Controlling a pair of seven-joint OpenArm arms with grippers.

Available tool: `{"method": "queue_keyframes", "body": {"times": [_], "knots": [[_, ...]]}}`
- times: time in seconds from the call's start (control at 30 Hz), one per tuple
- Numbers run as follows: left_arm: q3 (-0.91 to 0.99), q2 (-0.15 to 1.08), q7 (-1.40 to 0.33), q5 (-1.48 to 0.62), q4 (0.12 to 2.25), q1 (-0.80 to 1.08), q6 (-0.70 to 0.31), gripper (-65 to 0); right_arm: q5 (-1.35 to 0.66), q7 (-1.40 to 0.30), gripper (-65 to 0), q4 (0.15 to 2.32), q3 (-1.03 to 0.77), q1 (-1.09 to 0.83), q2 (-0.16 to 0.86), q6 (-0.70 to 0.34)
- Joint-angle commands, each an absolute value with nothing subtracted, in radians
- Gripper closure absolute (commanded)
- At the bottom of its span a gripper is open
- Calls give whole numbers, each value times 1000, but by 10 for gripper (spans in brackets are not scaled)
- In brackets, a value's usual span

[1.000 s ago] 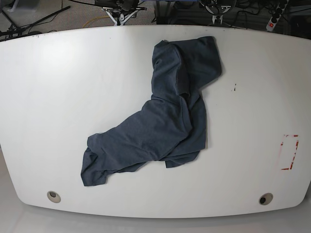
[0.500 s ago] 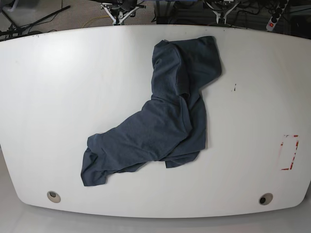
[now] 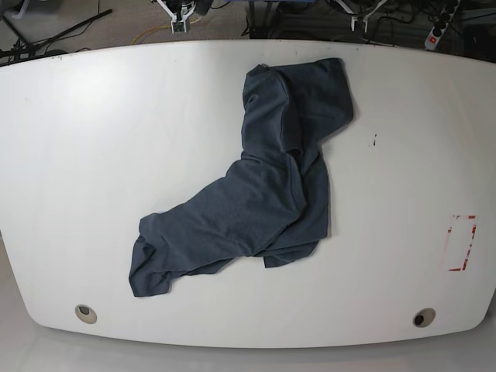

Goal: Fold the T-shirt properly

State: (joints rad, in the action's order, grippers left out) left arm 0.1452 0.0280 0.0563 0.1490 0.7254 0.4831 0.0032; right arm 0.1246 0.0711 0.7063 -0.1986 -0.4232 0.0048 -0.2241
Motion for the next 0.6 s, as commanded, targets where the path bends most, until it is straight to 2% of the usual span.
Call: {"method": "queue_keyframes", "body": {"times": [0.0, 0.23, 0.57], "knots": [[148, 31, 62, 147, 786, 529, 7, -368, 119, 51, -192, 799, -200, -481, 2, -231], [150, 30, 62, 145, 981, 671, 7, -368, 119, -28, -192, 1122, -189, -656, -30, -232], [150, 30, 62, 124, 1271, 868, 7, -367, 116, -97, -192, 1414, -111, -829, -28, -232]]}}
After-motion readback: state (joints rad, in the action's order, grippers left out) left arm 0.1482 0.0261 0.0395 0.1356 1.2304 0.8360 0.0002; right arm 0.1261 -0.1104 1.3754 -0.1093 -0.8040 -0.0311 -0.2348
